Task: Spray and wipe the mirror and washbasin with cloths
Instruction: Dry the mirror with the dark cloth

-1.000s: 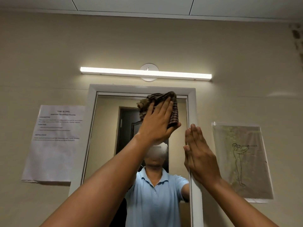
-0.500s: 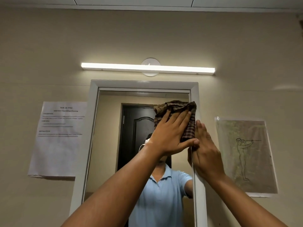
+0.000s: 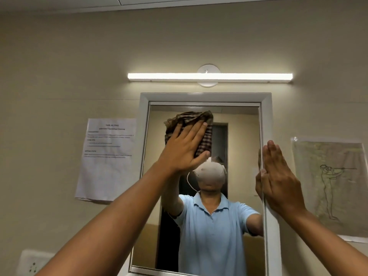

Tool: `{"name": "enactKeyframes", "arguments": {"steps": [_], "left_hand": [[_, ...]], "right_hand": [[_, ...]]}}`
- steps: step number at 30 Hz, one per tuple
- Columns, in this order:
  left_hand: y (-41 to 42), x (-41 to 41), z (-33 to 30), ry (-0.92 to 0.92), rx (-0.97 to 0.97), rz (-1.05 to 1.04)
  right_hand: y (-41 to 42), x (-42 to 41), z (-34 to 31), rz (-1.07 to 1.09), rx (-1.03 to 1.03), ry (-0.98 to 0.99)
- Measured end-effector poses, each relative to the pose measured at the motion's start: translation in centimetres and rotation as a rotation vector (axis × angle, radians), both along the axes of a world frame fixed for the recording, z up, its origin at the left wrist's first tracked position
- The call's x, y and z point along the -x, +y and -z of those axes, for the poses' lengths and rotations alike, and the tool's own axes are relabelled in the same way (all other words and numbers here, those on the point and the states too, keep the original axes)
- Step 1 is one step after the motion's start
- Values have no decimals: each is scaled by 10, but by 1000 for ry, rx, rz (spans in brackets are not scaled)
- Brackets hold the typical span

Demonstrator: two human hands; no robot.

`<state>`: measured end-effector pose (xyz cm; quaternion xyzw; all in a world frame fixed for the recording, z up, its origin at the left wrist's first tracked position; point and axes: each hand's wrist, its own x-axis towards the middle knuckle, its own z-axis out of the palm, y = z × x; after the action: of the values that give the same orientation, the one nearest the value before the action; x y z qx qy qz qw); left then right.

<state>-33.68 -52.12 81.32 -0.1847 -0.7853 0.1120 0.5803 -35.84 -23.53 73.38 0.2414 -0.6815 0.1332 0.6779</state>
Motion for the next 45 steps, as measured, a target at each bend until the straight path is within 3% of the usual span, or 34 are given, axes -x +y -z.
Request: {"name": "enactKeyframes", "arguments": {"steps": [12,21,34,45], "left_hand": [[-67,-3,39,42,-246,-21],[-36,-4,81,14,-333,-55],[86,7,16,-7,-125,-13],[130,0,81,-5,104,75]], "right_hand": [[-1,-7,-3,7,-26,-60],[4,-14,-5,35,-67,-127],[30,-15,-5,165,-259,-250],[30,-18,-4,153,-246,-260]]}}
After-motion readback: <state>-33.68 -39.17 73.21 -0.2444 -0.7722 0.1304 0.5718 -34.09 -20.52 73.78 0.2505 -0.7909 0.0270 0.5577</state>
